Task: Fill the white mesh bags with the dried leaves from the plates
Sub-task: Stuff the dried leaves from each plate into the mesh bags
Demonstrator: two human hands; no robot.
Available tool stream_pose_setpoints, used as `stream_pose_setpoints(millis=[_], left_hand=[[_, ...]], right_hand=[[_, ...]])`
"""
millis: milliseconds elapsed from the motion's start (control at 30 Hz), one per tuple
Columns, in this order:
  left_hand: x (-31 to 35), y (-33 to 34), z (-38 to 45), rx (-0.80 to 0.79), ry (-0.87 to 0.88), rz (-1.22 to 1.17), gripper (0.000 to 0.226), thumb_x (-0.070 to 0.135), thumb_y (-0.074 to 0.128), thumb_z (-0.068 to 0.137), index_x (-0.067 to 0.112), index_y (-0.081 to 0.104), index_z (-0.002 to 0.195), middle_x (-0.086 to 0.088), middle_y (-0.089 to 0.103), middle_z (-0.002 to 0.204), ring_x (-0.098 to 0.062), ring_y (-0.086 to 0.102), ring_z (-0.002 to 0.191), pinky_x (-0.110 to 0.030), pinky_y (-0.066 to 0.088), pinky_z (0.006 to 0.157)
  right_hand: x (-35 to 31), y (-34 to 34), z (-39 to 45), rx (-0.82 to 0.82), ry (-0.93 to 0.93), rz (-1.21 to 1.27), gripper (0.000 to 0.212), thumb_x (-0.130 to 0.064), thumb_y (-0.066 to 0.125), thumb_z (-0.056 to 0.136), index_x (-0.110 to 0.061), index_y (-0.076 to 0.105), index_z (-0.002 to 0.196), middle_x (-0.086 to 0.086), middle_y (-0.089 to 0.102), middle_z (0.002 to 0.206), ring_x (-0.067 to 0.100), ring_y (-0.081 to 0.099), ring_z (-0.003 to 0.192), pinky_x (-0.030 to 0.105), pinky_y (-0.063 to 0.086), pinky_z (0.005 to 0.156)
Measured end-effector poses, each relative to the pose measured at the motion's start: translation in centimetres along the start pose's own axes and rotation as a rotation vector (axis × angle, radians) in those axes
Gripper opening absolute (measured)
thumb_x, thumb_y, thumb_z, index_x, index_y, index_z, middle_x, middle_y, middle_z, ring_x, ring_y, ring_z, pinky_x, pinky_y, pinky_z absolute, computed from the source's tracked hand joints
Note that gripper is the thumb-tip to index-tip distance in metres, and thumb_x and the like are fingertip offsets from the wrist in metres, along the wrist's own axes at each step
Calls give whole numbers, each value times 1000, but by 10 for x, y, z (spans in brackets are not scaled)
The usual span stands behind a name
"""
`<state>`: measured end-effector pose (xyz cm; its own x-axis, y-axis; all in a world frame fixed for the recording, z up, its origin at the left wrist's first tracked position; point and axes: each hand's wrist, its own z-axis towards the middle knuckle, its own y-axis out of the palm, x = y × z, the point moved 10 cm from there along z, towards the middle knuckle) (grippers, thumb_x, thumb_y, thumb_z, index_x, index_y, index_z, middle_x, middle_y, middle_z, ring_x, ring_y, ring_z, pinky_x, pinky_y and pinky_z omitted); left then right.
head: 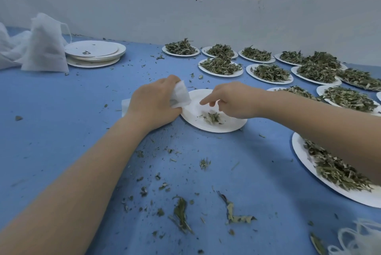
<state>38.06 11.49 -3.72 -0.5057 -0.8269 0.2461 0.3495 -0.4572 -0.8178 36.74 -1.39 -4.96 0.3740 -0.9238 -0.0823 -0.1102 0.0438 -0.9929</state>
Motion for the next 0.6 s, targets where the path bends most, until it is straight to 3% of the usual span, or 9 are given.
stream_pose_setpoints(millis=[100, 200, 333, 467, 600], left_hand=[[0, 0, 0, 8, 1, -1, 45, 29, 65, 77, 21, 49, 118, -2, 61, 100, -29, 56, 84, -30, 39, 64], [0, 0, 0, 12, 3, 2, 45, 30, 65, 77, 21, 49, 118, -2, 61, 100, -29, 56, 84, -29, 38, 64], [0, 2, -1, 12, 7, 4, 45, 30, 65, 77, 20, 49, 118, -3, 61, 101, -30, 56, 85, -30, 38, 65], [0, 1, -1, 7, 8, 0, 46, 29, 66, 76, 20, 49, 118, -3, 61, 101, -30, 56, 84, -30, 38, 65], [2, 1, -2, -1, 17, 15, 46, 29, 65, 77, 19, 49, 119, -4, 61, 102, -30, 56, 85, -31, 40, 65]], right_hand=[[-12, 14, -3, -38, -55, -4, 55, 4, 34, 89, -28, 60, 124, -7, 50, 131, 12, 46, 111, 17, 31, 83], [-13, 14, -7, -12, -77, 47, 46, -3, 39, 92, -29, 61, 123, -7, 53, 127, 4, 41, 97, 12, 24, 77], [-12, 15, -11, 13, -75, 95, 27, -32, 52, 94, -37, 63, 118, -11, 53, 111, -4, 46, 78, 13, 27, 75], [-8, 11, -9, 96, -29, 104, 20, -20, 63, 88, -28, 72, 104, -8, 64, 109, -2, 50, 71, 8, 36, 71], [-6, 4, -10, 163, 25, 140, 17, -11, 65, 82, -19, 77, 91, -7, 73, 91, -1, 54, 69, 9, 41, 71]])
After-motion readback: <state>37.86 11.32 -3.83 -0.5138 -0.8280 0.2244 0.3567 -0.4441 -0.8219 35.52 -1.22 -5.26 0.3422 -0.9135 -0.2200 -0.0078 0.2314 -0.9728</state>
